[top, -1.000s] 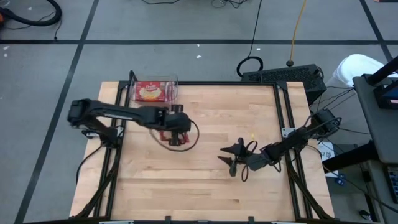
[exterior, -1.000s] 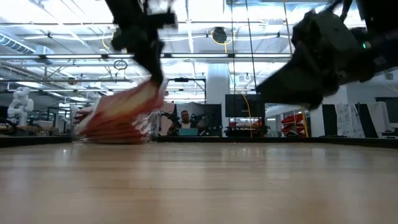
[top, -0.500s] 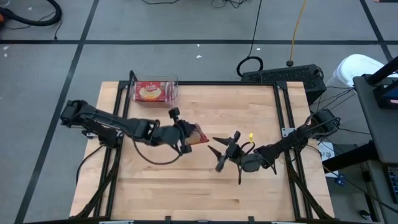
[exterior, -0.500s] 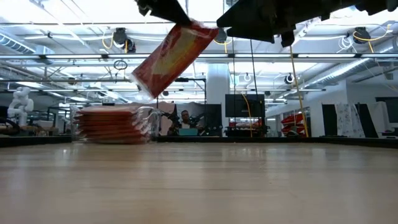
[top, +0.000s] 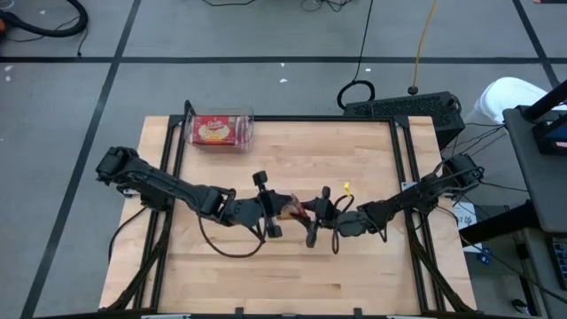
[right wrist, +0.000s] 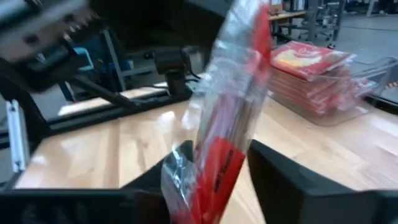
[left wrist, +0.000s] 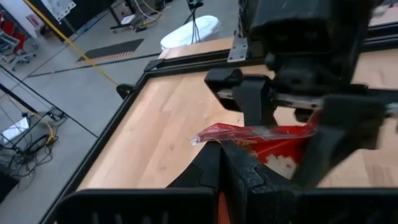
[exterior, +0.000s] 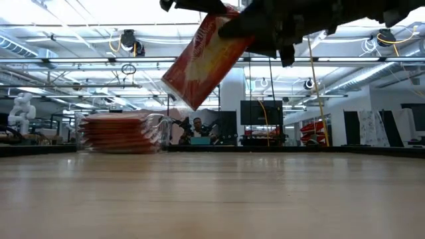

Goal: Sort popcorn bags into baskets
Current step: Put the red popcorn bag into the transparent bin

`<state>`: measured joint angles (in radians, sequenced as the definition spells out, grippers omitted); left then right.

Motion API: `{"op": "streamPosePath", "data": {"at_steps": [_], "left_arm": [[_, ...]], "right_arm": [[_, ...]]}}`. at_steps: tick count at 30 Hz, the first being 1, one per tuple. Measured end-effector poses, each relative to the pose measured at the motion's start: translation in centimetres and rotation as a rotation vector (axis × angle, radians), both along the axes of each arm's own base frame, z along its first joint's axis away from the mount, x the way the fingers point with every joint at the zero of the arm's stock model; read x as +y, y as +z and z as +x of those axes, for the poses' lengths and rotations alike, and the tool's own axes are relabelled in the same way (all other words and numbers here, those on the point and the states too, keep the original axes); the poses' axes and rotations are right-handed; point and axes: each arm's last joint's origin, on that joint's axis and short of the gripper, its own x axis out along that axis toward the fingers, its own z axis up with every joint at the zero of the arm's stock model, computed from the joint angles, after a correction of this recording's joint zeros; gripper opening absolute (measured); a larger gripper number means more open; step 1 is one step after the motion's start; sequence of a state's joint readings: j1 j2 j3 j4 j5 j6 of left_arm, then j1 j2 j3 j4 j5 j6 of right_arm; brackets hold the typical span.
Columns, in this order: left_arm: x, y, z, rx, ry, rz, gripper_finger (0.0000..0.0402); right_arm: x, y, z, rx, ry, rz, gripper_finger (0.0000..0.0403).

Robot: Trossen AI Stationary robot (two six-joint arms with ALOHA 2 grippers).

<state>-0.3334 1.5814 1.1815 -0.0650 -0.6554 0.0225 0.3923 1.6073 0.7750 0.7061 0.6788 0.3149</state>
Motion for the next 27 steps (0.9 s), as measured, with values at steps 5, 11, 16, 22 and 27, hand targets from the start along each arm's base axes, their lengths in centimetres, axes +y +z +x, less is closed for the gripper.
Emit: {"op": "streamPosePath", "data": {"at_steps": [5,11,16,22,27], "left_arm": [[-0.4,0.1,-0.3,0.008,-0.014,0.007,0.0009],[-0.4,0.7,-1.6,0.053,-0.032,-0.048,0.0091],[1.0,2.8,-4.3,0.077,0.034,-0.086,0.0191],[3.7,2.5,-5.7,0.252,0.004,-0.192,0.0277],[4.9,1.4,-5.3,0.287,0.021,-0.276,0.0306]], "right_arm": [[-0.4,-0.2,0.1,0.034,-0.005,-0.038,0.0053],[-0.9,-0.3,0.2,0.058,-0.006,-0.104,0.0022],[-1.9,0.1,0.5,0.058,0.016,-0.125,0.0039],[-3.7,0.6,1.3,0.018,0.132,-0.153,0.0018],[-4.7,0.5,1.6,0.024,0.121,-0.165,0.0011]]}}
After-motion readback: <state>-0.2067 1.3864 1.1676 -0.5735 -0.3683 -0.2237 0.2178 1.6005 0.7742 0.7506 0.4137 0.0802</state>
